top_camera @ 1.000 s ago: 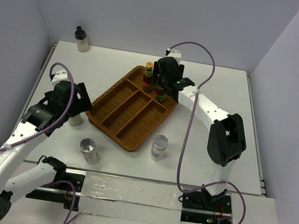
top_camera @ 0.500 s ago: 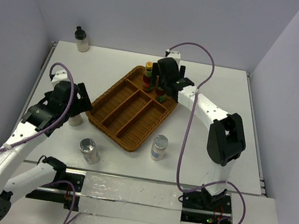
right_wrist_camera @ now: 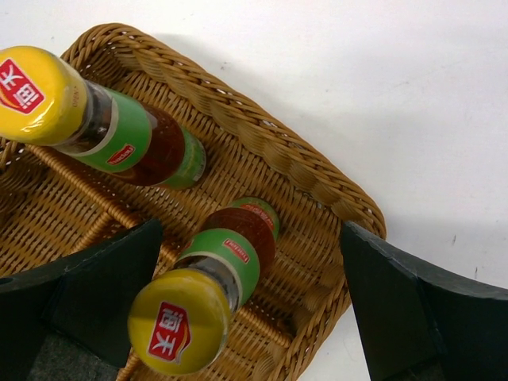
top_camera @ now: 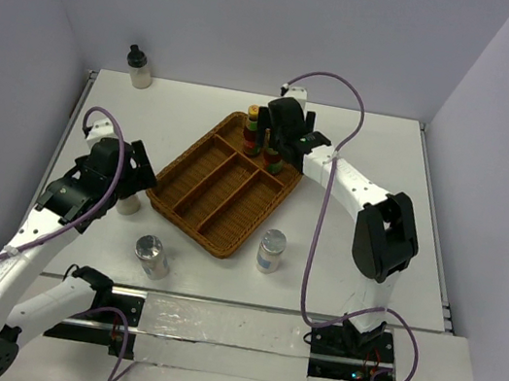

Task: Organize the condiment bottles

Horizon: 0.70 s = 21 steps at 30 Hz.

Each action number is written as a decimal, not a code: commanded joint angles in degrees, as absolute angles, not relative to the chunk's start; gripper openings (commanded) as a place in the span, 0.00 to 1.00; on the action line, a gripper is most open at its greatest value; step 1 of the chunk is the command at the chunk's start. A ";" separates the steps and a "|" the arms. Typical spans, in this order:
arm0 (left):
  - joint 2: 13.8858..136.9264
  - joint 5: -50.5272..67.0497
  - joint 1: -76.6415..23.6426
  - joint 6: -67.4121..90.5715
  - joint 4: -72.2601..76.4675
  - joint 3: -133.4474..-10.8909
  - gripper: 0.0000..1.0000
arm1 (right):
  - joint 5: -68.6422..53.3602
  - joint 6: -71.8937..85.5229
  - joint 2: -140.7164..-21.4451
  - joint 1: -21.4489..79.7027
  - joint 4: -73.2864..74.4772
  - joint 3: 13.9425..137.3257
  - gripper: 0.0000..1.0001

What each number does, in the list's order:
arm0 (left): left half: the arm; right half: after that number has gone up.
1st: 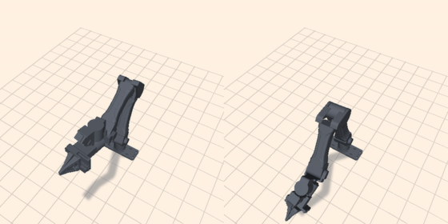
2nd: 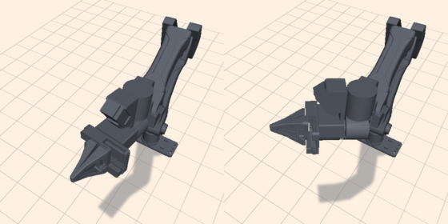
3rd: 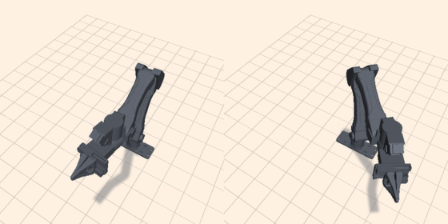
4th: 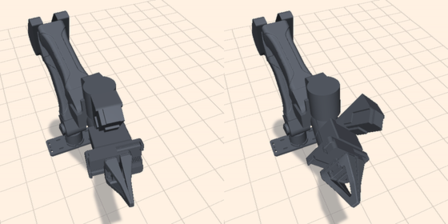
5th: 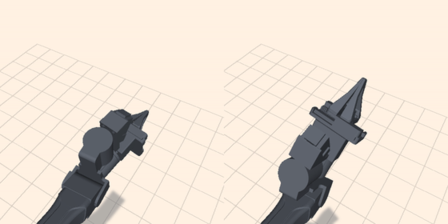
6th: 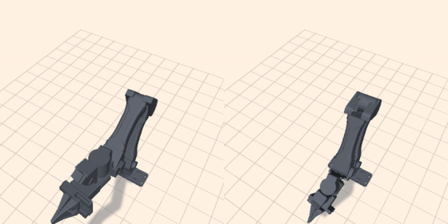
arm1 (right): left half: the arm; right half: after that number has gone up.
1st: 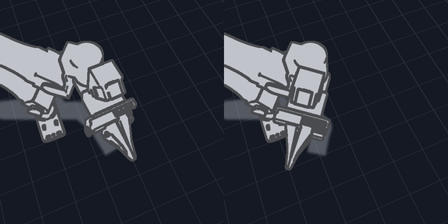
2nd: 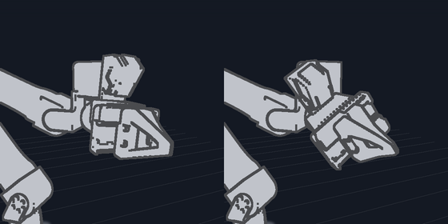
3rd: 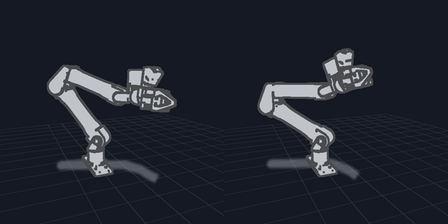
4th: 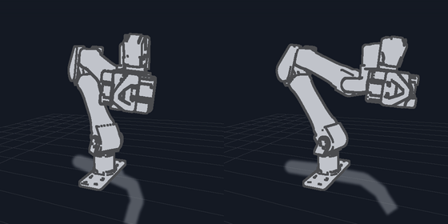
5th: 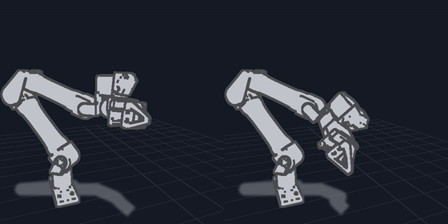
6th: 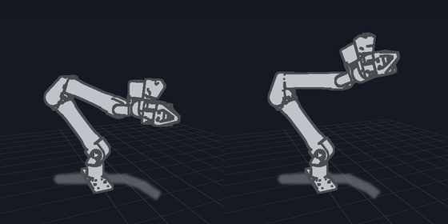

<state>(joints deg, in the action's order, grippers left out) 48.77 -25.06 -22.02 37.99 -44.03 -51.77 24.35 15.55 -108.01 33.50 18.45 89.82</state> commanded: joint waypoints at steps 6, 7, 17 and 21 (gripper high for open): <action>48.29 -24.54 -22.06 38.81 -44.21 -53.81 1.00 | 22.06 15.47 -105.38 34.65 20.80 97.41 1.00; 48.25 -24.52 -22.06 38.88 -44.28 -53.83 1.00 | 21.90 15.47 -105.38 34.79 20.99 97.79 1.00; 48.16 -24.61 -22.06 39.05 -45.41 -54.32 0.99 | 20.74 15.47 -103.16 36.27 24.05 102.18 1.00; 48.12 -23.60 -22.06 39.50 -46.35 -54.92 1.00 | 18.77 15.47 -99.23 36.50 25.85 103.72 1.00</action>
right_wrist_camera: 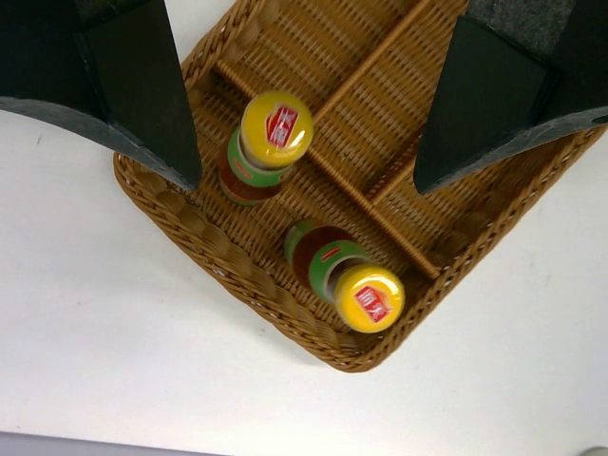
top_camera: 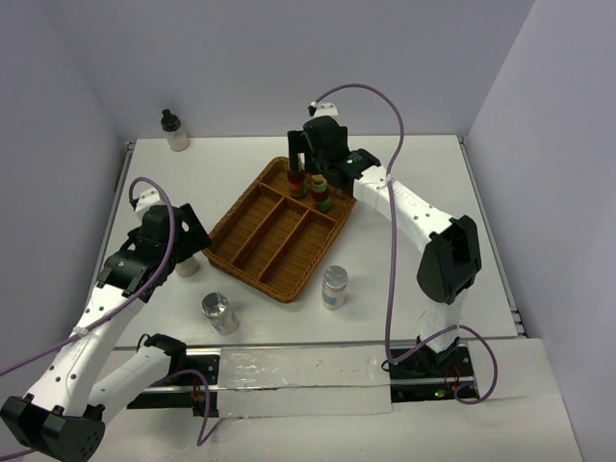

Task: Organize the condiment bottles

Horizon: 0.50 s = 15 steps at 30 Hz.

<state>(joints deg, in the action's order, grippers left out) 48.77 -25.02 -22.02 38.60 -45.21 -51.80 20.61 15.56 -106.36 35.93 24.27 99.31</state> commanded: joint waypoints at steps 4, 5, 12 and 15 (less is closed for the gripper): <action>48.70 -23.20 -22.06 41.13 -49.82 -56.27 0.99 | 16.70 15.47 -93.63 36.82 30.62 105.61 1.00; 48.85 -23.22 -22.06 41.17 -49.92 -56.64 1.00 | 16.72 15.47 -93.35 36.83 31.26 105.07 1.00; 46.92 -25.01 -22.06 41.31 -56.05 -60.06 0.99 | 13.84 15.47 -74.33 37.23 36.24 90.68 1.00; 46.49 -25.66 -22.06 41.22 -56.87 -60.47 1.00 | 12.31 15.47 -69.39 38.14 37.53 83.50 1.00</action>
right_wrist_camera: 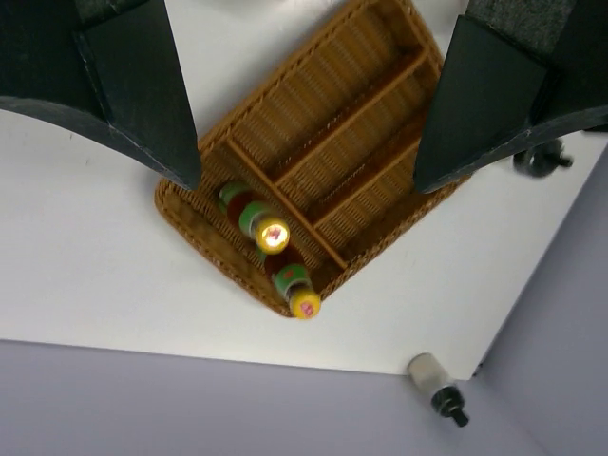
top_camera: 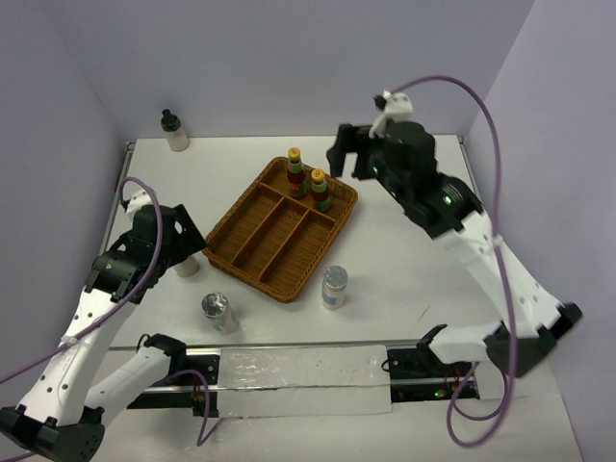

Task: Organize the condiment bottles

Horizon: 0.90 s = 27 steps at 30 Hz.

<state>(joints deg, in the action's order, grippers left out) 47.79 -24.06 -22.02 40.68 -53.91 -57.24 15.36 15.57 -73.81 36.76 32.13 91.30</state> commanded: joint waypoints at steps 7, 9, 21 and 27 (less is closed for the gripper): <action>47.73 -23.12 -22.11 40.61 -53.30 -58.75 1.00 | 10.15 15.47 -62.23 42.93 38.51 67.80 1.00; 48.22 -23.16 -22.08 40.59 -52.62 -58.50 0.99 | 10.59 15.47 -63.05 45.97 39.28 66.99 1.00; 48.53 -23.71 -22.06 40.24 -51.29 -57.66 0.99 | 9.81 15.47 -67.54 51.64 40.48 60.68 1.00; 48.78 -22.86 -22.15 40.08 -50.10 -57.30 1.00 | 9.31 15.47 -69.68 52.38 38.51 58.54 1.00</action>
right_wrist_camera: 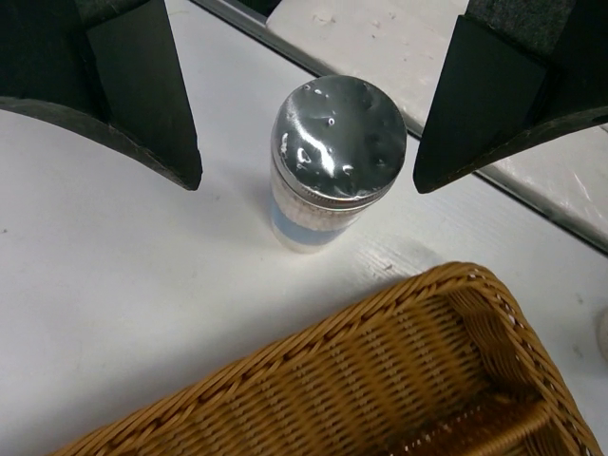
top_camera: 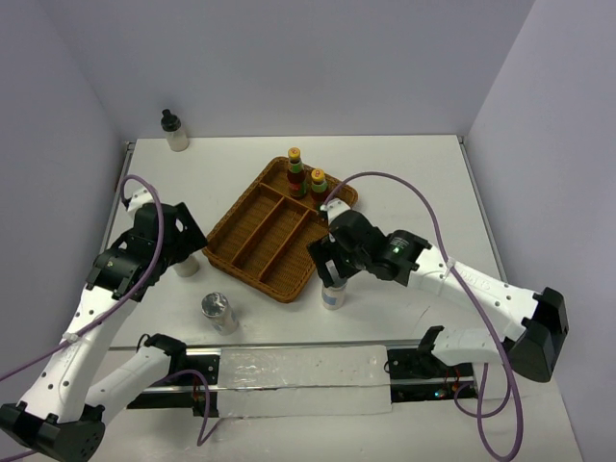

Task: Organize the condiment bottles

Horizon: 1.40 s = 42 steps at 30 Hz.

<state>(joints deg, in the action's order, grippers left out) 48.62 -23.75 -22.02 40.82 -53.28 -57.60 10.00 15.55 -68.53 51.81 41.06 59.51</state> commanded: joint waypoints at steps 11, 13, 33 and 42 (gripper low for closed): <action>48.55 -22.85 -22.15 40.17 -49.28 -56.60 0.99 | 10.34 15.47 -70.67 53.99 38.41 56.16 0.84; 48.72 -22.68 -22.06 40.20 -49.19 -56.46 1.00 | 11.05 15.47 -70.37 54.00 38.58 56.13 0.72; 48.60 -22.94 -22.06 39.99 -49.39 -56.71 1.00 | 17.79 15.47 -68.64 54.05 45.61 72.45 0.09; 48.21 -23.25 -22.11 40.65 -49.87 -56.68 1.00 | 18.38 15.47 -78.79 53.97 42.80 91.20 0.09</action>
